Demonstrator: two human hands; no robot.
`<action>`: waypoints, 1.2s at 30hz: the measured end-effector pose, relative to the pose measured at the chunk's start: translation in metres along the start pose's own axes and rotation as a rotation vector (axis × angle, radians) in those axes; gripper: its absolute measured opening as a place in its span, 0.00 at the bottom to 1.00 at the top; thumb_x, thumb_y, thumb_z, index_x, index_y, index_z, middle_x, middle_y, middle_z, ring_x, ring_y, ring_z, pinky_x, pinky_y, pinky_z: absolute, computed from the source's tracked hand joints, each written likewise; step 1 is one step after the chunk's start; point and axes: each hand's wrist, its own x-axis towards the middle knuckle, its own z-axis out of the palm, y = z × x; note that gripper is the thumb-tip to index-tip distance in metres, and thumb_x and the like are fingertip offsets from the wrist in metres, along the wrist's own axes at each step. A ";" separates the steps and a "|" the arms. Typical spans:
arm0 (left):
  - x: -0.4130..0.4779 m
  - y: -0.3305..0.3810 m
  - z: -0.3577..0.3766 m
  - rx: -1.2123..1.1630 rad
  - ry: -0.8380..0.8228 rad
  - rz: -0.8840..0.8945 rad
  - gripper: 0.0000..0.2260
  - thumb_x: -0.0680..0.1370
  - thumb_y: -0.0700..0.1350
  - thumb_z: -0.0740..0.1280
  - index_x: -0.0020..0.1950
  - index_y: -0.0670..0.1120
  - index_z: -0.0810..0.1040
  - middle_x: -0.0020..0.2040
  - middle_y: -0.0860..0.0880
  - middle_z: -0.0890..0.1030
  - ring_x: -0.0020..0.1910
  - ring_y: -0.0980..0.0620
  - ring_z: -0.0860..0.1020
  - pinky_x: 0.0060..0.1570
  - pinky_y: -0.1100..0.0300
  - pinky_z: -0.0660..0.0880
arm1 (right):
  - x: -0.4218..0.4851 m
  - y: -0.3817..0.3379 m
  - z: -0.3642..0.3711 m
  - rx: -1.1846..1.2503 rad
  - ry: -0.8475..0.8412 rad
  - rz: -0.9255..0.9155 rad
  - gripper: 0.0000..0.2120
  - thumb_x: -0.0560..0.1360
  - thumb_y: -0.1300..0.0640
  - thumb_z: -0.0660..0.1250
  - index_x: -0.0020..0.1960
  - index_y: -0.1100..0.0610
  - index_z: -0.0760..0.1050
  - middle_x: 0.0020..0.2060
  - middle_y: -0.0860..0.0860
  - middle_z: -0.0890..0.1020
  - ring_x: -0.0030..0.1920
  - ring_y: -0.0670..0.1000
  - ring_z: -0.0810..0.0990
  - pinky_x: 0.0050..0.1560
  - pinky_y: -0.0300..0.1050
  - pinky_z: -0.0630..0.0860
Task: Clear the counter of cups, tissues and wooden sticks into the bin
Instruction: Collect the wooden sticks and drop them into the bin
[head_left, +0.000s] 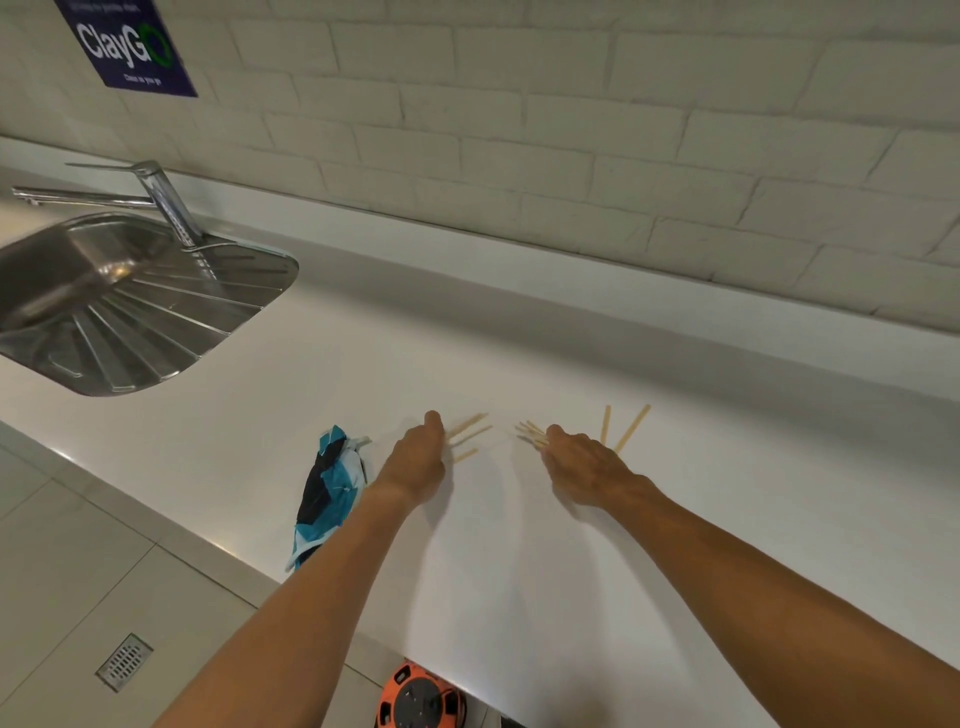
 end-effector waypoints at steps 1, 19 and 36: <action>-0.002 -0.002 -0.002 -0.010 -0.016 0.012 0.10 0.77 0.31 0.53 0.51 0.44 0.61 0.41 0.45 0.72 0.36 0.48 0.71 0.34 0.55 0.66 | -0.001 0.000 0.000 -0.009 0.014 0.005 0.05 0.81 0.57 0.52 0.50 0.57 0.64 0.41 0.53 0.74 0.42 0.58 0.75 0.37 0.49 0.66; -0.012 0.000 0.008 0.167 -0.133 -0.064 0.10 0.82 0.41 0.55 0.61 0.39 0.71 0.60 0.41 0.71 0.55 0.43 0.78 0.54 0.54 0.75 | -0.025 0.007 0.008 0.056 -0.085 -0.001 0.08 0.78 0.50 0.62 0.47 0.54 0.67 0.46 0.52 0.75 0.46 0.55 0.74 0.44 0.47 0.68; -0.028 0.014 0.021 0.114 -0.033 -0.072 0.10 0.82 0.39 0.56 0.60 0.38 0.72 0.60 0.39 0.73 0.55 0.40 0.77 0.52 0.54 0.73 | -0.060 0.011 0.028 -0.067 0.252 0.010 0.04 0.75 0.58 0.64 0.44 0.55 0.76 0.42 0.49 0.75 0.45 0.55 0.78 0.40 0.45 0.69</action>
